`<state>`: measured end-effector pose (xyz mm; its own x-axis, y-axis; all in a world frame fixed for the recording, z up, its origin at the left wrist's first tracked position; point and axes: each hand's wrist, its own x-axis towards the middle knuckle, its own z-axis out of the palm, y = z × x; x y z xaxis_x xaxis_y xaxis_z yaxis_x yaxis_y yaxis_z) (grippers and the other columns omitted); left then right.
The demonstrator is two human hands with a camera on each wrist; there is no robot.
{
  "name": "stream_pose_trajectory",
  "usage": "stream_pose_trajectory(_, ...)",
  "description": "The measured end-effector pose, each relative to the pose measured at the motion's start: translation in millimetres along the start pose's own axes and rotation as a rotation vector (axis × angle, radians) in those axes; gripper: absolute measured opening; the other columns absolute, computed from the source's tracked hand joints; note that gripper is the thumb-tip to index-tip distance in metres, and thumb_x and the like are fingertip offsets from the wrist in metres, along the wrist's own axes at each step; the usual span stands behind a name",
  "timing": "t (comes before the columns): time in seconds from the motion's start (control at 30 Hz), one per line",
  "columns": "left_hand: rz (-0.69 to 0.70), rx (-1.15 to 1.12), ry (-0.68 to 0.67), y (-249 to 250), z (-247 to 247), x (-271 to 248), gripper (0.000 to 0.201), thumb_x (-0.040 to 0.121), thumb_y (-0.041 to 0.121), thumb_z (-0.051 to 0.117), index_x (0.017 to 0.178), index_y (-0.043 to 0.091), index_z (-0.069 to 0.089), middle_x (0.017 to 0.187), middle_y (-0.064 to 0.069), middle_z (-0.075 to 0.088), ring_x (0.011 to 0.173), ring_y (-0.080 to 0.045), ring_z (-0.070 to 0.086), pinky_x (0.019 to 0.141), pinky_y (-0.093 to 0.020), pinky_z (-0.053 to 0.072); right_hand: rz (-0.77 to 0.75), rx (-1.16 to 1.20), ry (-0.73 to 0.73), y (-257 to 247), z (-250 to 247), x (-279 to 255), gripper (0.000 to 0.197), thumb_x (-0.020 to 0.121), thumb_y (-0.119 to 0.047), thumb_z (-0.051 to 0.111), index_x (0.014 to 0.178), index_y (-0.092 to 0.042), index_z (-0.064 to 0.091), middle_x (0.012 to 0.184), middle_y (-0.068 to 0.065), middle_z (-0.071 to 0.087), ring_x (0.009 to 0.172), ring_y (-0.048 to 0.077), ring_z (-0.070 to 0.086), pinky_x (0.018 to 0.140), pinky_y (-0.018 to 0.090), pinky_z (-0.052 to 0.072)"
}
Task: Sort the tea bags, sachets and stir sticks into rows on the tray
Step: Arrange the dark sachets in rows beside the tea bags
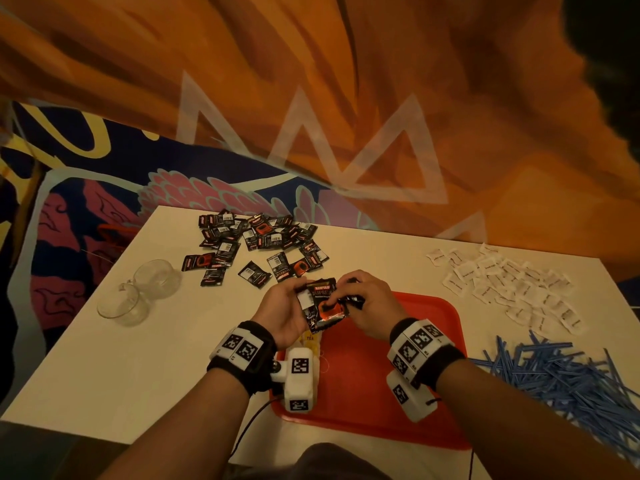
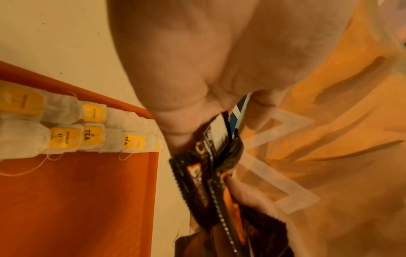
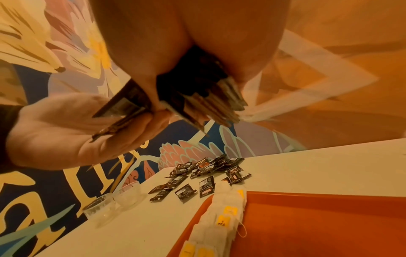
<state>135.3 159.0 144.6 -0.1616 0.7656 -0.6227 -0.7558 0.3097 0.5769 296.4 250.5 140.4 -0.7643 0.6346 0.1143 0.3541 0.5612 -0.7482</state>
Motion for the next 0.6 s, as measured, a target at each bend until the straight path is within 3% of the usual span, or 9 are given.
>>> stream_pose_trajectory(0.03, 0.016, 0.032, -0.003, -0.8, 0.0, 0.6, 0.03, 0.1, 0.012, 0.043, 0.121, -0.001, 0.06, 0.119, -0.027, 0.065, 0.103, -0.039, 0.063, 0.103, -0.057, 0.045, 0.009, -0.006, -0.025, 0.3, -0.5, -0.6, 0.04, 0.082, 0.007, 0.061, 0.09, -0.029, 0.077, 0.106, -0.009, 0.056, 0.101, 0.011, 0.054, 0.09, 0.022, 0.045)
stream_pose_trajectory(0.1, 0.073, 0.106, 0.011, -3.1, -0.8, 2.1, 0.019, 0.099, -0.002, 0.045, 0.109, 0.002, 0.06, 0.104, -0.022, 0.068, 0.088, -0.033, 0.068, 0.086, -0.049, 0.055, 0.047, -0.004, -0.065, -1.3, -1.5, -1.4, 0.041, 0.083, 0.007, 0.059, 0.091, -0.029, 0.077, 0.106, -0.007, 0.058, 0.099, 0.011, 0.055, 0.089, 0.022, 0.046)
stream_pose_trajectory(0.2, 0.116, 0.186, 0.036, -3.5, -1.2, 4.0, 0.021, 0.097, -0.01, 0.047, 0.108, 0.005, 0.056, 0.094, -0.017, 0.071, 0.079, -0.028, 0.071, 0.069, -0.04, 0.059, 0.217, 0.259, -0.005, -3.8, -3.7, -1.9, 0.045, 0.084, 0.012, 0.052, 0.091, -0.028, 0.072, 0.095, -0.003, 0.065, 0.076, 0.009, 0.06, 0.068, 0.022, 0.051)
stream_pose_trajectory(0.27, 0.112, 0.206, 0.049, -2.0, -1.3, 4.6, 0.02, 0.097, -0.007, 0.05, 0.11, 0.007, 0.055, 0.096, -0.017, 0.071, 0.079, -0.029, 0.072, 0.07, -0.041, 0.06, 0.374, 0.519, 0.12, -1.8, -3.7, -0.7, 0.04, 0.083, 0.015, 0.055, 0.092, -0.022, 0.069, 0.093, 0.004, 0.066, 0.07, 0.013, 0.062, 0.063, 0.031, 0.056)
stream_pose_trajectory(0.37, 0.114, 0.253, 0.027, -1.6, -0.1, 4.4, 0.022, 0.096, -0.003, 0.055, 0.117, 0.004, 0.054, 0.103, -0.018, 0.069, 0.087, -0.031, 0.07, 0.08, -0.047, 0.057, 0.523, 0.753, 0.184, 1.9, 0.0, 1.8, 0.022, 0.079, -0.011, 0.079, 0.094, -0.022, 0.067, 0.104, 0.014, 0.067, 0.085, 0.028, 0.068, 0.077, 0.047, 0.057)
stream_pose_trajectory(0.43, 0.112, 0.267, -0.002, -3.6, 3.3, 3.4, 0.022, 0.095, -0.002, 0.057, 0.117, 0.002, 0.054, 0.104, -0.02, 0.068, 0.087, -0.031, 0.069, 0.081, -0.047, 0.056, 0.56, 0.806, 0.079, -0.2, 3.0, 3.5, 0.034, 0.07, -0.022, 0.085, 0.098, -0.021, 0.066, 0.104, 0.015, 0.07, 0.089, 0.033, 0.071, 0.075, 0.045, 0.059)
stream_pose_trajectory(0.53, 0.109, 0.253, -0.016, -5.1, 9.6, 3.0, 0.009, 0.097, 0.001, 0.055, 0.105, 0.004, 0.058, 0.097, -0.019, 0.067, 0.079, -0.027, 0.068, 0.072, -0.039, 0.058, 0.558, 0.847, -0.043, -8.0, 4.9, 4.2, 0.029, 0.076, -0.008, 0.08, 0.101, -0.012, 0.065, 0.094, 0.012, 0.072, 0.081, 0.027, 0.071, 0.065, 0.033, 0.057)
stream_pose_trajectory(0.6, 0.102, 0.239, -0.01, -3.8, 10.4, 2.7, 0.01, 0.098, 0.0, 0.051, 0.103, 0.004, 0.059, 0.094, -0.017, 0.067, 0.078, -0.027, 0.068, 0.069, -0.038, 0.058, 0.587, 0.838, -0.038, -8.9, 4.8, 3.6, 0.029, 0.079, -0.004, 0.077, 0.104, -0.01, 0.065, 0.093, 0.012, 0.072, 0.08, 0.028, 0.071, 0.06, 0.035, 0.057)
